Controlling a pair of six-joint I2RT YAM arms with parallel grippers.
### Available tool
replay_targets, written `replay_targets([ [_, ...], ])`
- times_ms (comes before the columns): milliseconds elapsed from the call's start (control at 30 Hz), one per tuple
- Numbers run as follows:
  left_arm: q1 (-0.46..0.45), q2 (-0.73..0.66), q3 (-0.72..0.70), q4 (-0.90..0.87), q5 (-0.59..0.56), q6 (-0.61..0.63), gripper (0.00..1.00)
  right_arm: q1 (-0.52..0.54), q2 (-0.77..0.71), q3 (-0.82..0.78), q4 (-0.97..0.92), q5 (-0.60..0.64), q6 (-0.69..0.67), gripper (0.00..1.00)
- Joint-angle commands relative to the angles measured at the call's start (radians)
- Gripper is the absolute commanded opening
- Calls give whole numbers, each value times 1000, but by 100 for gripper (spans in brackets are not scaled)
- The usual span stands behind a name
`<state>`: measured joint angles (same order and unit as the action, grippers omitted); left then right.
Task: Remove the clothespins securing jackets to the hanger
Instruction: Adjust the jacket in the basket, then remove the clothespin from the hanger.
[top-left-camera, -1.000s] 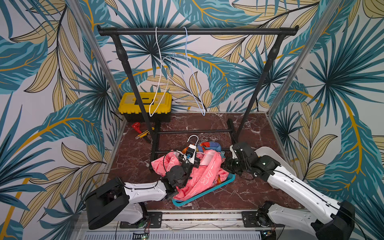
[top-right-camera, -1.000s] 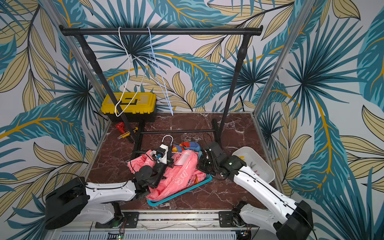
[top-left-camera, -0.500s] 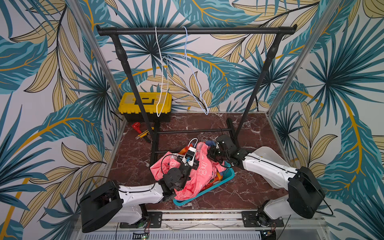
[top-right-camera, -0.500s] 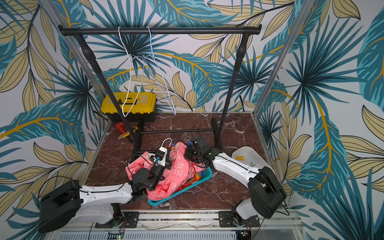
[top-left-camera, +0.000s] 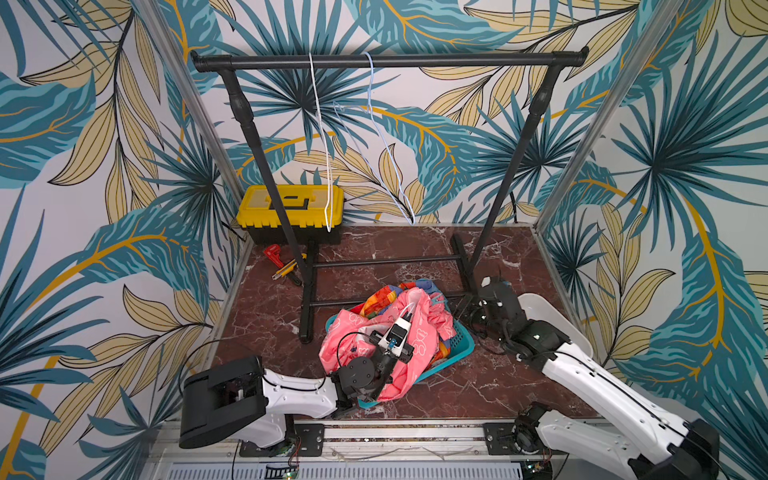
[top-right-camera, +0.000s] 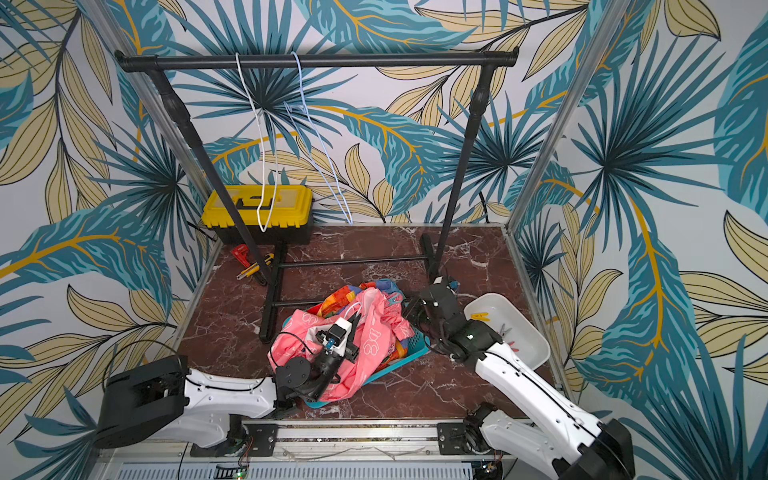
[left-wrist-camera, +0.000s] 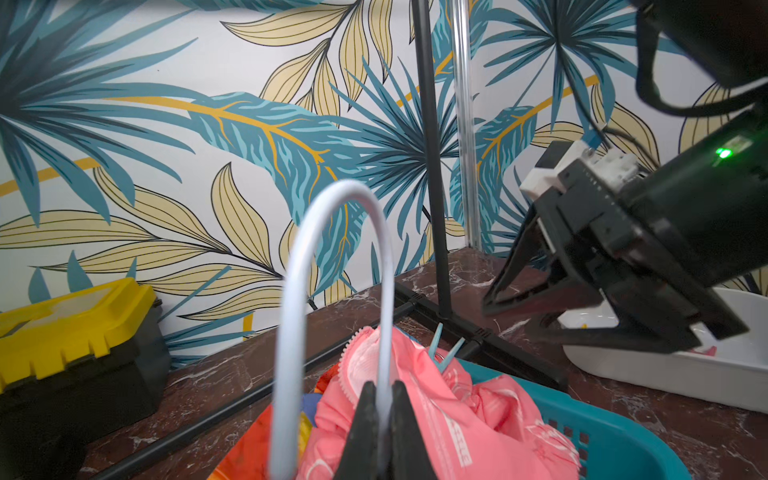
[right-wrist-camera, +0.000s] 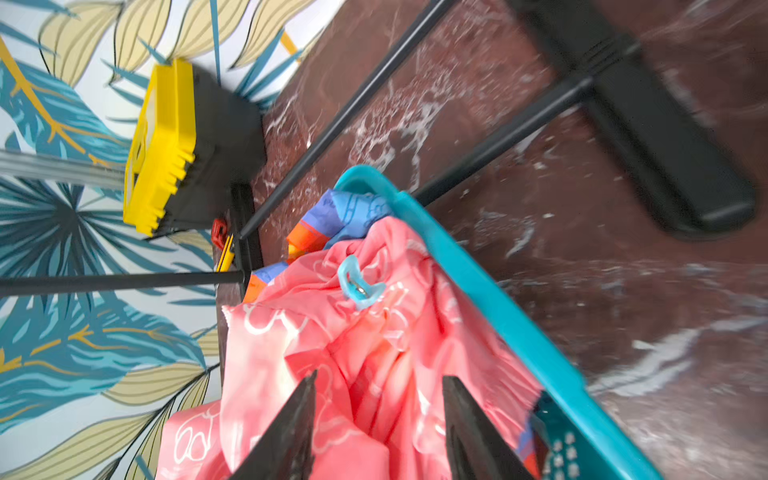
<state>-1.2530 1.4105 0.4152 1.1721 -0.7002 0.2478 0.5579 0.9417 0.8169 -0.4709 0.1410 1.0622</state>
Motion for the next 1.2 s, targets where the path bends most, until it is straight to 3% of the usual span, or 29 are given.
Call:
replay_targets([
  [0,-31,78,-18,-175,11,-43,0,-49,-68,-18,-216,66,-30,49],
  [233,-120,128,-18,-175,13,-23,0,-118,-80,51,-232,9,-84,45],
  [533,-146,111,-21,-173,-39,-48,0,-127,142,41,122,-218,-27,58],
  [833,-93,-3,-57,-173,-64,-78,0,-138,316,65,234,-292,14,52],
  [1167,-91,22,-58,-175,-47,-83,0,-142,343,73,231,-337,58,41],
])
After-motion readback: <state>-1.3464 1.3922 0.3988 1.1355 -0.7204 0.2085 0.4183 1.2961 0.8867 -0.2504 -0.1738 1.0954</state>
